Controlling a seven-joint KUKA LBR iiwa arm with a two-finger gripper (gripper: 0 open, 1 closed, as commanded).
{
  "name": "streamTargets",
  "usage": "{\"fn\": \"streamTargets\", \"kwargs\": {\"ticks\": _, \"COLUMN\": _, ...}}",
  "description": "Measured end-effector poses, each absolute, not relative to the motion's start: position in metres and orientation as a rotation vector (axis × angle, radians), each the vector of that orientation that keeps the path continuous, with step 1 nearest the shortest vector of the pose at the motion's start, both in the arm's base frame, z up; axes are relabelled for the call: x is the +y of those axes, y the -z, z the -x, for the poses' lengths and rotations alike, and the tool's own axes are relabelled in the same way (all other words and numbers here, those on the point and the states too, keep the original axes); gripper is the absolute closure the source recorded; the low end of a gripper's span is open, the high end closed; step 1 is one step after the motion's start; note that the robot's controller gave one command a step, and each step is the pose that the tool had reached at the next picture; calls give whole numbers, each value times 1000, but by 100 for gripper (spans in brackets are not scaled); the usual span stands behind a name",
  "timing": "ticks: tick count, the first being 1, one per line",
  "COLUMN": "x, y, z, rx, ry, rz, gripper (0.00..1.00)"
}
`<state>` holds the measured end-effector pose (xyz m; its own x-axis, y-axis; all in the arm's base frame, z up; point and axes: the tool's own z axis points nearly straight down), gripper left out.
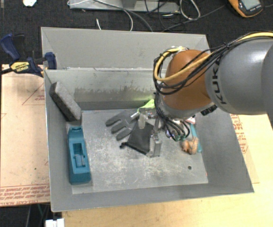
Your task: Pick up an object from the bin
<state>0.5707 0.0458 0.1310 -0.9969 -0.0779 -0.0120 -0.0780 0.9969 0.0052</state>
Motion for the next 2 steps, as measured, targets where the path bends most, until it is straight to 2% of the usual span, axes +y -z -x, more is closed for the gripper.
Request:
{"fn": "streamTargets", "kwargs": {"ticks": 1, "x": 38, "y": -113, "z": -572, "rx": 3130, "ry": -12, "rz": 55, "gripper": 0}}
{"fn": "streamTargets", "kwargs": {"ticks": 2, "x": 17, "y": -72, "z": -588, "rx": 3133, "ry": -9, "rz": -69, "gripper": 100}}
